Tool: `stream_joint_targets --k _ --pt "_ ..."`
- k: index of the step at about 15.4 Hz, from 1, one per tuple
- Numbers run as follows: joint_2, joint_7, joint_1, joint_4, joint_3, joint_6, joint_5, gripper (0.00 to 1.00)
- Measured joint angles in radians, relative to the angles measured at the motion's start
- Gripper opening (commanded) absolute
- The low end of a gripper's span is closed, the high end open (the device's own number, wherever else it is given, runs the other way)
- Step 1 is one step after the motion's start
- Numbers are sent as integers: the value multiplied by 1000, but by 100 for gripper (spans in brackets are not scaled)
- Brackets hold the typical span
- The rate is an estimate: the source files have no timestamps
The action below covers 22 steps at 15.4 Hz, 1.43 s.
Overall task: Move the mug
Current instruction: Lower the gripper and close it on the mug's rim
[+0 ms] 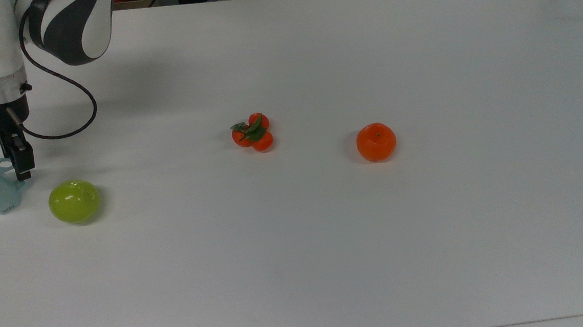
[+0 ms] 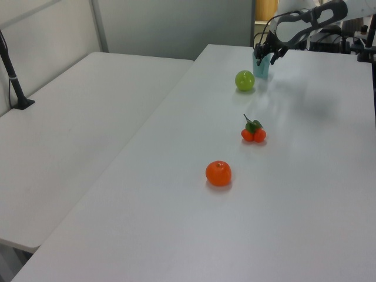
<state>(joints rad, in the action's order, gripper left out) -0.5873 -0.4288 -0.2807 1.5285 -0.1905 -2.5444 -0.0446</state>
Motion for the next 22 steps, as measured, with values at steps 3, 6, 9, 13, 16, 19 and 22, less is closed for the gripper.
stream_joint_targets --k 3,6,9,13,16,19,22 --pt "-20 0 -2 -4 0 -19 0 64" --pt "-33 0 -2 -7 0 -38 0 64" --pt "-38 0 -2 -7 0 -40 0 64" --pt "-57 0 -2 -7 0 -94 0 63" --pt "-64 0 -2 -7 0 -101 0 58" --pt "-66 0 -2 -7 0 -101 0 44" --pt "-69 1 -2 -7 0 -101 2 19"
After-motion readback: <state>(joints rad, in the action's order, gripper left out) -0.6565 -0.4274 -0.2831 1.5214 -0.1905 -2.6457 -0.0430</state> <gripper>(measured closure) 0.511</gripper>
